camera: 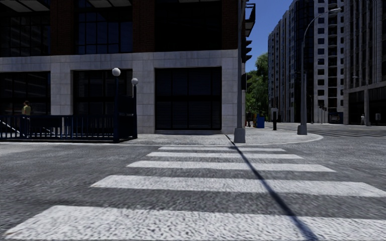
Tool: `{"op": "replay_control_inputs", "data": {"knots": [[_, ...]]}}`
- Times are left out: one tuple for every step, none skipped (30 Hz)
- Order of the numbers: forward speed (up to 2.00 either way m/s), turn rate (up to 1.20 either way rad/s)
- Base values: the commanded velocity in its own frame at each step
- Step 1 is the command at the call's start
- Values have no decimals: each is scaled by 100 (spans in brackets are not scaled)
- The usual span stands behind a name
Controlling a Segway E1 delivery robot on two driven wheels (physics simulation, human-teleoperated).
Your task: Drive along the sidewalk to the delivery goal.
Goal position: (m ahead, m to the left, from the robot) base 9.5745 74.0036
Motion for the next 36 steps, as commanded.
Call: {"op": "replay_control_inputs", "data": {"knots": [[200, 0], [200, 0], [200, 0], [200, 0], [200, 0], [200, 0], [200, 0], [200, 0], [200, 0], [200, 0], [200, 0], [200, 0], [200, 0], [200, 0], [200, 0], [200, 0], [200, 0], [200, 0], [200, 0], [200, 0], [200, 0], [200, 0], [200, 0], [200, 0], [200, 0], [200, 0], [200, 0], [200, 0], [200, 0], [200, 0], [200, 0], [200, 0], [200, 0], [200, 0], [193, 0], [191, 0]]}}
